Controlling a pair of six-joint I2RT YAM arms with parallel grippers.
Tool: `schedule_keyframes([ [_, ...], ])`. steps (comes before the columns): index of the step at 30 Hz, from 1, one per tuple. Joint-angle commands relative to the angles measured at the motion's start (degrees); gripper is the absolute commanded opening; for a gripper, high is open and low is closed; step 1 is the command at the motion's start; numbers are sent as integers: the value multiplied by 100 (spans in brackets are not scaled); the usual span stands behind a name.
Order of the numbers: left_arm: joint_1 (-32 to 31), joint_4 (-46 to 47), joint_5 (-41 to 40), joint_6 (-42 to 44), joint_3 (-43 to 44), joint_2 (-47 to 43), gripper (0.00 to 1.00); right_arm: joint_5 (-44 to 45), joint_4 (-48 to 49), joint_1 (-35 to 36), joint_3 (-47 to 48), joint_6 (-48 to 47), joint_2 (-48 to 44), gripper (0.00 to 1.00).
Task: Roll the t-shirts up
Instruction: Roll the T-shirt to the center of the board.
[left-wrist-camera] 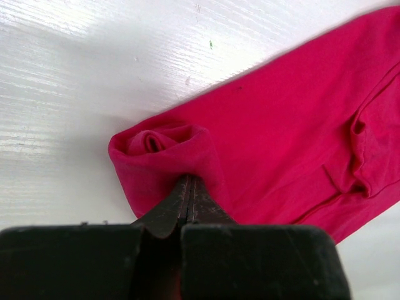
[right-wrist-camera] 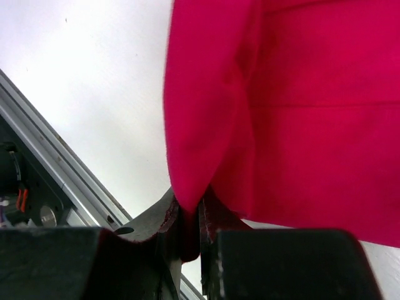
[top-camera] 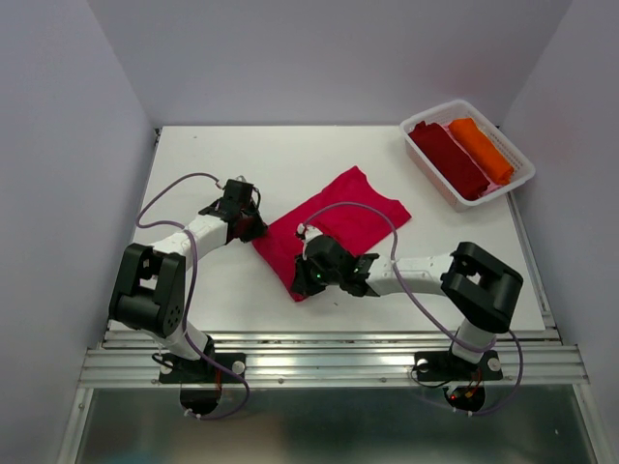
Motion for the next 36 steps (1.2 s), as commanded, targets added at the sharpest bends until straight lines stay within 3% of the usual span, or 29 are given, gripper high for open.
schedule_keyframes([
  [1, -35, 23, 9, 86, 184, -130, 0, -902, 800, -267, -246, 488, -182, 1],
  [18, -52, -161, -202, 174, 255, -656, 0, -2214, 2224, -1023, -1161, 1368, 99, 1],
  [22, -70, -206, -667, 165, 89, -973, 0, -2407, 2462, -1138, -1275, 1500, 178, 1],
  [28, -192, -170, -142, 393, -70, -912, 0, -2557, 2567, -1252, -1302, 1526, 257, 1],
  [36, -404, -355, -202, 147, -132, -710, 0, -2856, 2805, -1472, -1416, 1614, 372, 1],
])
